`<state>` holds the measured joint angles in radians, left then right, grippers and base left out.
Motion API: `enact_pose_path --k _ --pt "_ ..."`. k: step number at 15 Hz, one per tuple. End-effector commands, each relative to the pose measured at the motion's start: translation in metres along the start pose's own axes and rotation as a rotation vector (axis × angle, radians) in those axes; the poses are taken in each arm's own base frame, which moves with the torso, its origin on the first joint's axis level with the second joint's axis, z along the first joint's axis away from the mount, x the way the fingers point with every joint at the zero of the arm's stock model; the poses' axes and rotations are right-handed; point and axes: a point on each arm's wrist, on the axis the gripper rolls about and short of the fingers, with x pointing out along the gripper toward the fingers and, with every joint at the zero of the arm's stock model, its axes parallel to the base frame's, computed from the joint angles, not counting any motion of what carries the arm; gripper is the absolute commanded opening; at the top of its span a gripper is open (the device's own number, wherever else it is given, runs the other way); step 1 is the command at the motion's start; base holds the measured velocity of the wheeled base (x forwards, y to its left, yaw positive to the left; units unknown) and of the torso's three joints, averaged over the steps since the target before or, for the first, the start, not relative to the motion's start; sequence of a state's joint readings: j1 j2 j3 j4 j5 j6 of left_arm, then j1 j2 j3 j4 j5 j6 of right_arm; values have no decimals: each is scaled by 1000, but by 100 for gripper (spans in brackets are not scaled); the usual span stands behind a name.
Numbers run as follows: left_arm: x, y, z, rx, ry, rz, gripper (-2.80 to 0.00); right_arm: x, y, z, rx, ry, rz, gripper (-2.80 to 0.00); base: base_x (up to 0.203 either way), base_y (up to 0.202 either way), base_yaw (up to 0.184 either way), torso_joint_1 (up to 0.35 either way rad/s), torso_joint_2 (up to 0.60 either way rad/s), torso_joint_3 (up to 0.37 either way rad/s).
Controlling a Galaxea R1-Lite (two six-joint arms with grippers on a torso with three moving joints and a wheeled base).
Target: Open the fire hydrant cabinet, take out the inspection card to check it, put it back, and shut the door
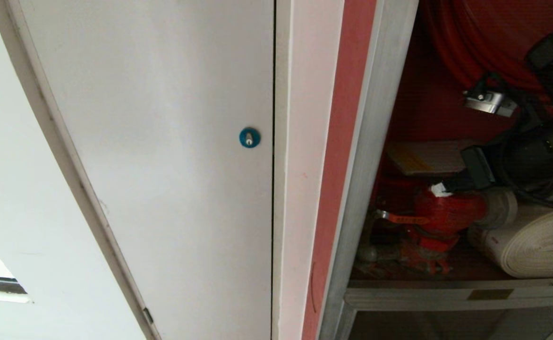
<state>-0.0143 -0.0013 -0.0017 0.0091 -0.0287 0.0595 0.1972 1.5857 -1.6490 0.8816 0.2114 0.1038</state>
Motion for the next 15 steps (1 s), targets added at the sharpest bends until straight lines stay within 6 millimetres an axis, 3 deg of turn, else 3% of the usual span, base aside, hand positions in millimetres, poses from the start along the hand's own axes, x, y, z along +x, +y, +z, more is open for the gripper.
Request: enact_pose_path --k 1,10,15 --pt "0 0 0 0 0 0 -280 -24 5 -14 -10 -34 8 -280 0 0 0 0 0 0" --pt "0 0 0 0 0 -1 -280 -128 17 -102 -60 -264 17 -280 0 0 0 0 0 0" --pt "0 0 0 0 0 0 -280 -183 19 -164 -61 -472 -116 -280 0 0 0 0 0 0"
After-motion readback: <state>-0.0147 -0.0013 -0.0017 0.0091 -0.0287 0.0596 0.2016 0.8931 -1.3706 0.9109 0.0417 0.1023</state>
